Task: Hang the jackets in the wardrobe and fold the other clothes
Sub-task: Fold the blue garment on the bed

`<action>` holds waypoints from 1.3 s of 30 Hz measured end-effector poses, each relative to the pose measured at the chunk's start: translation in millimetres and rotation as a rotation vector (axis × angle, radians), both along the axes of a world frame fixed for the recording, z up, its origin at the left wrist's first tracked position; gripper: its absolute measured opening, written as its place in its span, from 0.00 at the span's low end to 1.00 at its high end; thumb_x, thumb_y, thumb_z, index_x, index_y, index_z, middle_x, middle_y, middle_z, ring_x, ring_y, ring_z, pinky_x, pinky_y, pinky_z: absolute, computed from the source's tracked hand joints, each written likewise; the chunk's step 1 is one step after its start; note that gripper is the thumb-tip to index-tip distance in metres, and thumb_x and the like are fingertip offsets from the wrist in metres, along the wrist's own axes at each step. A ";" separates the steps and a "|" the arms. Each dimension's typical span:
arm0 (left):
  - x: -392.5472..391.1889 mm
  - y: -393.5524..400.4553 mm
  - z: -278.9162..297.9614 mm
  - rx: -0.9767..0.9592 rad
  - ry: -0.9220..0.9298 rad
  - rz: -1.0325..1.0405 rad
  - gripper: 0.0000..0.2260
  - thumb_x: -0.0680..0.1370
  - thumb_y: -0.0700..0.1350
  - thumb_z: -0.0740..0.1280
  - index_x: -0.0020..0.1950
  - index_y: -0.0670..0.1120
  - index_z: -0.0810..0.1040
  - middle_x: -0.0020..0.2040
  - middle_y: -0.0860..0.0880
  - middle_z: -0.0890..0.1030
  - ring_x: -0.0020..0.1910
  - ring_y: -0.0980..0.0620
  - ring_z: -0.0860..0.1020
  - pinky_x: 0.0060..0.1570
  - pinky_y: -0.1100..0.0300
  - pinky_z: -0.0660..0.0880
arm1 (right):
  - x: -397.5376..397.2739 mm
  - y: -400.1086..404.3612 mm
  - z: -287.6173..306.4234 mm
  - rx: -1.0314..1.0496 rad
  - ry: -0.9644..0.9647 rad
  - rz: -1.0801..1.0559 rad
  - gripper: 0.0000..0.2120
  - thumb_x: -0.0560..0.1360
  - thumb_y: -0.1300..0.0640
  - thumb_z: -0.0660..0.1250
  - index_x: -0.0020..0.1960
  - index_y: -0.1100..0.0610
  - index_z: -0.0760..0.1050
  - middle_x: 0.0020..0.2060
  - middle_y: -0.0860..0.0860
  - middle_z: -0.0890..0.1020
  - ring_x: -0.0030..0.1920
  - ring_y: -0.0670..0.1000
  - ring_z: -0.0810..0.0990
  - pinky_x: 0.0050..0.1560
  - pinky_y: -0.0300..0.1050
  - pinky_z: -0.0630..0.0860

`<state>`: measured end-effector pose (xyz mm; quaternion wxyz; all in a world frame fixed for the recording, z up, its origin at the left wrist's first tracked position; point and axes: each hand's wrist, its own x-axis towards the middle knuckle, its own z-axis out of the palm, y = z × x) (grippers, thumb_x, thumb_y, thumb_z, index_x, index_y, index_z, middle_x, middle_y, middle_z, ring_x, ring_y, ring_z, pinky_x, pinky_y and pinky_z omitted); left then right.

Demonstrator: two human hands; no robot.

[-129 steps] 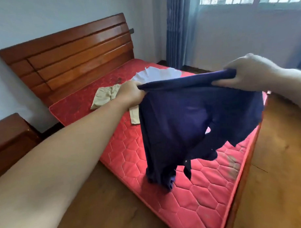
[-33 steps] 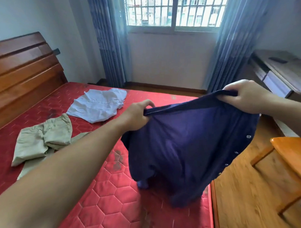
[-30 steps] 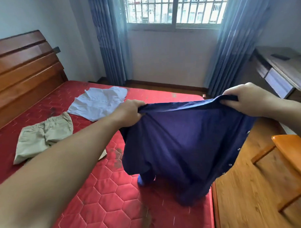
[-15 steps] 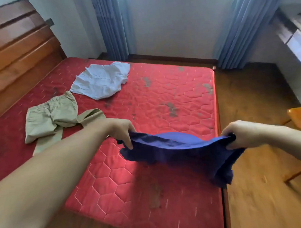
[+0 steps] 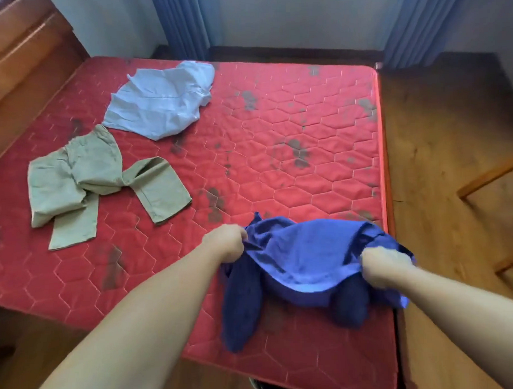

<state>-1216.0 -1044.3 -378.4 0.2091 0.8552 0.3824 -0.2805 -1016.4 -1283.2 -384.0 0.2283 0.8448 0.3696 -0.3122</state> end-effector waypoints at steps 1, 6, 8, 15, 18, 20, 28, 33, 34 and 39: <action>11.2 9.8 6.9 -0.014 -0.151 0.135 0.19 0.73 0.36 0.56 0.54 0.52 0.81 0.58 0.48 0.81 0.57 0.45 0.78 0.55 0.55 0.75 | 14.5 19.0 9.2 0.103 0.080 -0.167 0.16 0.77 0.59 0.60 0.63 0.59 0.77 0.59 0.57 0.79 0.60 0.59 0.78 0.54 0.50 0.75; 97.0 77.9 128.5 -0.207 -0.914 0.790 0.17 0.75 0.36 0.55 0.48 0.52 0.80 0.42 0.51 0.80 0.43 0.44 0.78 0.35 0.58 0.74 | 95.3 136.3 131.3 0.939 0.295 -0.893 0.11 0.76 0.62 0.62 0.55 0.58 0.79 0.53 0.63 0.82 0.44 0.62 0.82 0.35 0.52 0.81; 118.7 103.8 190.3 -0.342 -1.097 0.920 0.13 0.77 0.40 0.58 0.47 0.53 0.80 0.44 0.48 0.81 0.42 0.42 0.79 0.36 0.50 0.79 | 113.6 164.1 198.3 1.269 0.231 -0.855 0.10 0.73 0.61 0.60 0.45 0.52 0.79 0.46 0.55 0.83 0.42 0.55 0.80 0.38 0.49 0.79; 133.8 144.0 325.3 -0.563 -1.549 0.808 0.15 0.81 0.42 0.57 0.62 0.51 0.78 0.57 0.45 0.81 0.47 0.41 0.81 0.37 0.39 0.81 | 110.9 163.5 337.2 1.759 -0.069 -0.480 0.14 0.70 0.61 0.59 0.48 0.48 0.79 0.44 0.47 0.81 0.44 0.45 0.79 0.41 0.31 0.73; 127.2 143.6 331.5 -0.431 -1.706 0.629 0.14 0.77 0.37 0.58 0.50 0.49 0.82 0.48 0.47 0.82 0.49 0.47 0.80 0.46 0.50 0.81 | 101.2 142.3 340.5 1.748 -0.255 -0.339 0.17 0.68 0.61 0.62 0.55 0.56 0.81 0.52 0.51 0.80 0.54 0.48 0.77 0.52 0.26 0.68; 114.3 138.1 315.9 -0.260 -1.674 0.441 0.14 0.74 0.34 0.58 0.45 0.47 0.81 0.41 0.51 0.82 0.42 0.58 0.80 0.45 0.58 0.78 | 93.5 124.2 321.3 1.659 -0.352 -0.176 0.19 0.65 0.62 0.62 0.54 0.62 0.81 0.57 0.55 0.80 0.59 0.54 0.76 0.61 0.36 0.67; 14.5 119.7 114.8 0.318 -0.541 -0.148 0.11 0.72 0.46 0.64 0.51 0.50 0.82 0.54 0.48 0.80 0.56 0.44 0.78 0.52 0.54 0.74 | 27.4 53.9 101.5 0.752 -0.184 -0.226 0.05 0.73 0.56 0.61 0.40 0.54 0.75 0.52 0.53 0.82 0.54 0.58 0.80 0.49 0.49 0.74; -59.4 77.8 13.4 0.346 -0.232 -0.191 0.10 0.75 0.43 0.61 0.53 0.52 0.79 0.57 0.50 0.78 0.59 0.46 0.77 0.52 0.55 0.72 | -38.0 6.0 -5.9 0.515 -0.081 -0.245 0.08 0.72 0.52 0.60 0.42 0.54 0.76 0.47 0.50 0.81 0.50 0.54 0.81 0.44 0.47 0.74; -70.4 68.7 4.4 0.336 -0.189 -0.195 0.11 0.75 0.42 0.61 0.54 0.51 0.79 0.57 0.50 0.79 0.58 0.45 0.77 0.51 0.55 0.72 | -49.9 -2.3 -15.5 0.486 -0.064 -0.250 0.08 0.72 0.52 0.60 0.40 0.55 0.75 0.47 0.50 0.81 0.50 0.54 0.81 0.43 0.47 0.74; -104.9 20.6 0.1 0.263 -0.058 -0.214 0.14 0.76 0.41 0.59 0.57 0.52 0.78 0.60 0.48 0.80 0.59 0.43 0.78 0.52 0.53 0.74 | -85.6 -26.2 -17.6 0.638 -0.099 -0.390 0.08 0.70 0.59 0.64 0.33 0.55 0.70 0.44 0.55 0.82 0.50 0.60 0.80 0.39 0.48 0.67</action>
